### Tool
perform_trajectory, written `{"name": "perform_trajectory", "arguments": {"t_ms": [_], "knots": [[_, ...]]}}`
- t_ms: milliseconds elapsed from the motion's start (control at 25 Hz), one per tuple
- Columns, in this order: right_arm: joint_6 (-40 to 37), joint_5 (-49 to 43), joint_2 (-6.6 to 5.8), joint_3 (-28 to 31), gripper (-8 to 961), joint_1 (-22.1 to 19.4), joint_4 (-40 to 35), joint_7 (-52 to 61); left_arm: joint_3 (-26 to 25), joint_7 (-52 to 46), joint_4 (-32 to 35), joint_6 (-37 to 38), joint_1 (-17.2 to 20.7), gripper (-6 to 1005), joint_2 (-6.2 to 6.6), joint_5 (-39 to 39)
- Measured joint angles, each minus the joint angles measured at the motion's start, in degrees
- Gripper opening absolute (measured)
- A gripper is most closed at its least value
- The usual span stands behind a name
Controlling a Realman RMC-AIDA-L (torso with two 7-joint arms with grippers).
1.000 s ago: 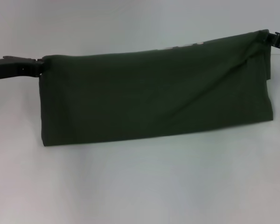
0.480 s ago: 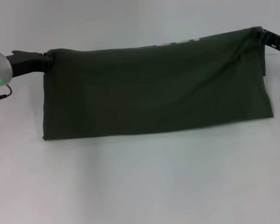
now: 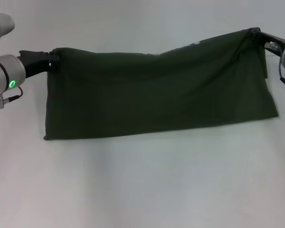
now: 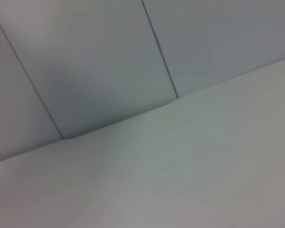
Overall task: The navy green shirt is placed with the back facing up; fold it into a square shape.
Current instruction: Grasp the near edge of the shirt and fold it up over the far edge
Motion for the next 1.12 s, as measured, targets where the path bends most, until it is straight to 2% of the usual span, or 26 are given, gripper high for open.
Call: {"name": "perform_trajectory", "arguments": {"t_ms": [400, 1120], "knots": [[5.44, 0.72, 0.31, -0.12, 117, 1.64, 1.88, -1.48, 0.10, 2.09, -5.15, -7.22, -2.39, 30, -0.72, -0.76], [7.64, 0.77, 0.30, -0.21, 122, 2.43, 2.24, -3.12, 0.22, 2.13, -7.71, -11.68, -3.66, 32, -0.73, -1.64]]}}
